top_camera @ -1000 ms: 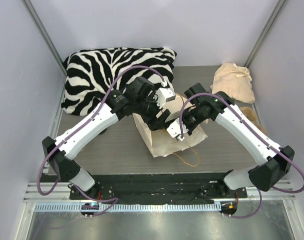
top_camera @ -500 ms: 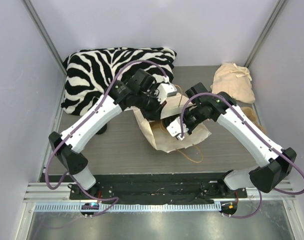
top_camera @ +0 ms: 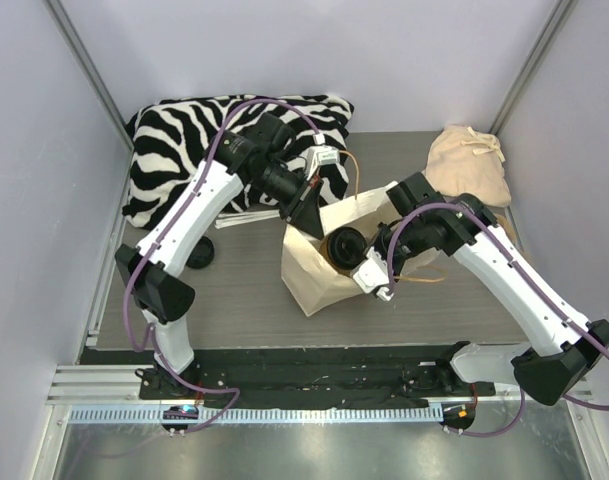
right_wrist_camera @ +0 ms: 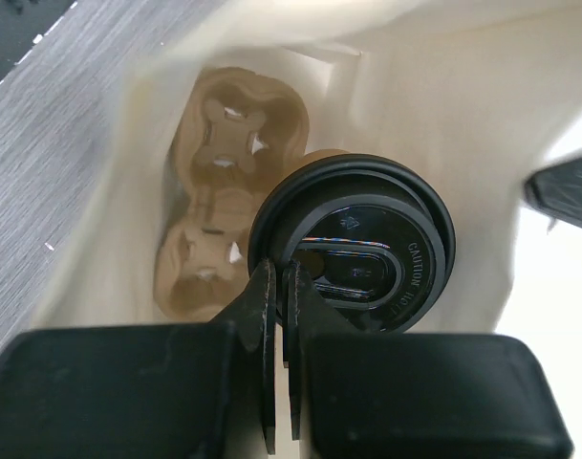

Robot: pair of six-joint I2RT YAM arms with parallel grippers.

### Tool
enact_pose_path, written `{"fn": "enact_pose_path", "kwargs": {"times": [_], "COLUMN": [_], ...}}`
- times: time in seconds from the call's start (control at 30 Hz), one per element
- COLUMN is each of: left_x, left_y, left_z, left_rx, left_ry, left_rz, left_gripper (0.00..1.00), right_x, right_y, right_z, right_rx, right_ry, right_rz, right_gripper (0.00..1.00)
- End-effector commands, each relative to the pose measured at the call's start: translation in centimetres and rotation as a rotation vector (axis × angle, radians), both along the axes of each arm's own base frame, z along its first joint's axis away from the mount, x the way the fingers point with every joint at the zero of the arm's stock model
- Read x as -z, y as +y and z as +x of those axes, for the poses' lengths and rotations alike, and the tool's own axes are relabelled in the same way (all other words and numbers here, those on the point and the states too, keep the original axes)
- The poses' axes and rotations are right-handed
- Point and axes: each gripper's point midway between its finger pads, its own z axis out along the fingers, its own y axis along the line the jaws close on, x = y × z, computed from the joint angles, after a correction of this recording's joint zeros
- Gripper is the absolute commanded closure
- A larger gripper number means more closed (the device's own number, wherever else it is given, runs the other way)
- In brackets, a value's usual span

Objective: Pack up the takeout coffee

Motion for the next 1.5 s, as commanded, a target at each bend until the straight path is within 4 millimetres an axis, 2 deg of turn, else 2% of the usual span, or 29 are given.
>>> {"fn": "enact_pose_path", "kwargs": {"times": [0.0, 0.27, 0.4, 0.53, 0.63, 0.7, 0.73, 0.77, 0.87, 0.93, 1.1, 1.2, 1.3, 1.33, 1.47], "left_x": [-1.5, -0.7, 0.1, 0.4, 0.3, 0.4, 0.3, 0.4, 0.4, 0.7, 0.1, 0.0, 0.8, 1.0, 1.2], "left_y": [0.6, 1.3, 1.8, 2.2, 2.4, 2.2, 2.2, 2.2, 2.4, 2.4, 1.3, 1.5, 2.0, 2.1, 2.7], "left_z": [-3.9, -5.3, -5.5, -6.0, -6.7, -7.2, -7.3, -7.3, -7.5, -7.0, -3.2, -2.2, -1.8, -1.2, 2.5], "left_rx": [0.127, 0.223, 0.258, 0.269, 0.280, 0.294, 0.296, 0.297, 0.288, 0.244, 0.055, 0.038, 0.025, 0.009, -0.122], "left_ry": [0.139, 0.117, 0.068, 0.052, 0.046, 0.048, 0.044, 0.045, 0.045, 0.055, 0.000, -0.002, -0.007, -0.012, 0.011], "left_rz": [-0.053, -0.043, -0.038, -0.023, -0.015, -0.009, -0.009, -0.007, 0.012, 0.043, 0.047, 0.040, 0.071, 0.072, 0.060], "left_gripper": [1.00, 1.00, 1.00, 1.00, 1.00, 1.00, 1.00, 1.00, 1.00, 0.99, 0.89, 0.90, 0.92, 0.93, 0.94], "right_x": [-0.2, 0.3, -1.3, -0.7, -1.0, -0.2, 1.1, 1.3, 0.5, -0.5, -1.1, -2.4, -4.8, -5.9, -6.9], "right_y": [0.5, 0.5, 1.3, 0.8, 0.6, 0.0, -0.4, -0.2, 0.4, 0.7, 0.5, 0.1, 0.4, 0.5, 0.2], "right_z": [-1.0, -1.5, -1.0, -0.6, 0.1, 0.0, -0.3, 0.1, 0.4, 0.0, 0.0, 0.6, 0.9, 0.9, 0.1], "right_rx": [-0.090, -0.168, -0.178, -0.183, -0.168, -0.190, -0.202, -0.200, -0.154, -0.152, -0.115, -0.071, -0.013, 0.006, -0.006], "right_ry": [-0.024, -0.038, -0.086, -0.117, -0.162, -0.181, -0.169, -0.191, -0.202, -0.185, -0.181, -0.209, -0.217, -0.219, -0.249], "right_rz": [0.038, 0.014, 0.068, 0.032, 0.026, -0.013, -0.040, -0.035, 0.025, 0.058, 0.070, 0.068, 0.133, 0.163, 0.191], "right_gripper": [0.99, 0.99, 0.99, 0.99, 0.99, 0.99, 0.99, 0.99, 0.99, 0.99, 0.99, 0.99, 0.99, 0.99, 0.99]}}
